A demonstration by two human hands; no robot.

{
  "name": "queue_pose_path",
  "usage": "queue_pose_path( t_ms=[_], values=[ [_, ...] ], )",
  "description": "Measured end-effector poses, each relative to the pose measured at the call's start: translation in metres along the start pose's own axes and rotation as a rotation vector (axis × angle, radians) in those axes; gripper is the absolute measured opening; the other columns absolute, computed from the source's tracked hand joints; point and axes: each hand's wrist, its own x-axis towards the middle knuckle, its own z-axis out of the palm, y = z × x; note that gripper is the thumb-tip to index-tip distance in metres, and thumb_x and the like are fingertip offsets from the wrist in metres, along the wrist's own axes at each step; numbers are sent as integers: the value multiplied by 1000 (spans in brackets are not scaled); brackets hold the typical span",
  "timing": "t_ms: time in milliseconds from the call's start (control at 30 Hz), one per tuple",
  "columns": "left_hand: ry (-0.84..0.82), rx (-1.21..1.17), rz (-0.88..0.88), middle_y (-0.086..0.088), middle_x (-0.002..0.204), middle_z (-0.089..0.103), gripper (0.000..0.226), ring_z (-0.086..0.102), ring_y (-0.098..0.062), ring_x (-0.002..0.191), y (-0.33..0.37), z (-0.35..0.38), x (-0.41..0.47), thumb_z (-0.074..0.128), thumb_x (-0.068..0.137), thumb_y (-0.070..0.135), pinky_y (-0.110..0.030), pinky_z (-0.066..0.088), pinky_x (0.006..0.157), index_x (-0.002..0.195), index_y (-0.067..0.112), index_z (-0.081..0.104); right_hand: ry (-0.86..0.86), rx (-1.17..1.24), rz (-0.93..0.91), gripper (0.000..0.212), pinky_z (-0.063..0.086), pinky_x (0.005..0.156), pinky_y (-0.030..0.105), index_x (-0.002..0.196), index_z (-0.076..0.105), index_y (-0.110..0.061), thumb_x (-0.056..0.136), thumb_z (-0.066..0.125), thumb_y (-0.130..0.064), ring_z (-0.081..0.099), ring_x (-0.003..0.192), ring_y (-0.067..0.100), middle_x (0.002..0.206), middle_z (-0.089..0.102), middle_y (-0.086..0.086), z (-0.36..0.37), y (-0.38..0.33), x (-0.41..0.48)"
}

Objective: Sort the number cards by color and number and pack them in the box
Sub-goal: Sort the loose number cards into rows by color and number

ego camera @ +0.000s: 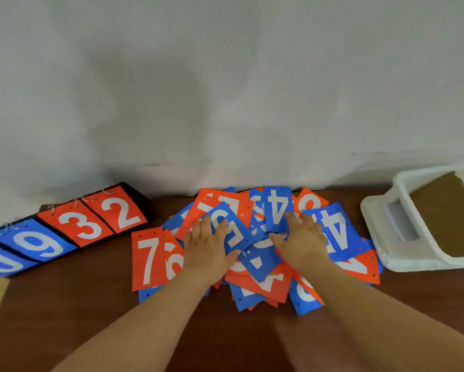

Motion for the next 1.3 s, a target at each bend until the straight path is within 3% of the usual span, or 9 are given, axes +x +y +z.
queue_pose_path(
  t_ms=[267, 467, 600, 700, 800, 867, 967, 1133, 1300],
  values=[
    [-21, -48, -47, -8, 167, 15, 94, 9, -31, 154, -10, 4, 50, 58, 85, 73, -48, 10, 125, 159, 38, 11, 28, 154, 99, 72, 52, 99, 45, 150, 37, -29, 89, 67, -55, 49, 125, 31, 140, 41, 9, 22, -7, 34],
    [88, -95, -18, 3, 154, 34, 84, 26, -25, 146, -11, 6, 51, 69, 82, 64, -45, 21, 121, 152, 36, 32, 69, 401, 118, 61, 58, 87, 35, 144, 47, -25, 90, 76, -29, 58, 119, 24, 141, 44, 6, 23, -9, 44],
    [216, -226, 64, 0, 124, 51, 50, 54, -23, 115, -9, -3, 45, 70, 90, 20, -33, 48, 93, 138, 24, 55, 145, 571, 90, 44, 60, 78, 30, 137, 53, -25, 97, 68, -20, 62, 116, 19, 137, 57, 1, 10, -5, 29],
    [127, -464, -12, 3, 116, 59, 33, 59, -13, 95, -2, -24, 25, 58, 95, 8, -27, 53, 75, 122, 27, 62, 178, 685, 71, 36, 50, 58, 13, 133, 53, -31, 100, 64, -20, 61, 106, 10, 126, 56, -10, -9, 5, -5],
    [149, -768, -180, 7, 111, 62, 31, 61, -9, 85, -4, -35, -21, 56, 95, 6, -19, 48, 56, 110, 32, 65, 186, 741, 50, 37, 51, 55, 21, 126, 53, -39, 97, 67, -19, 66, 88, 13, 114, 59, -14, -23, 22, -53],
    [173, -879, -289, 9, 106, 64, 28, 61, -7, 76, -8, -38, -63, 58, 97, 9, -28, 52, 57, 108, 34, 66, 184, 750, 69, 37, 54, 53, 30, 120, 56, -40, 94, 70, -17, 66, 73, 16, 102, 64, -11, -28, 35, -88],
    [208, -1063, -500, 9, 93, 66, 28, 55, -13, 58, -20, -29, -124, 60, 99, 9, -32, 46, 51, 110, 33, 69, 145, 767, 35, 36, 49, 52, 21, 115, 59, -42, 92, 73, -18, 63, 68, 9, 90, 69, -6, -31, 51, -136],
    [379, -1181, -677, -3, 116, 68, 42, 67, -19, 76, -34, -24, -200, 58, 94, 3, -31, 50, 53, 119, 34, 71, -57, 717, -156, 30, 44, 60, 17, 105, 63, -46, 93, 71, -20, 58, 71, 8, 83, 64, -9, -45, 52, -196],
    [409, -1390, -537, 11, 98, 69, 38, 68, -6, 73, -10, -48, -250, 61, 96, 3, -33, 60, 68, 116, 33, 73, -326, 697, -386, 27, 35, 52, 24, 111, 64, -42, 99, 64, -18, 40, 52, 11, 59, 43, -4, -54, 24, -240]
  ],
)
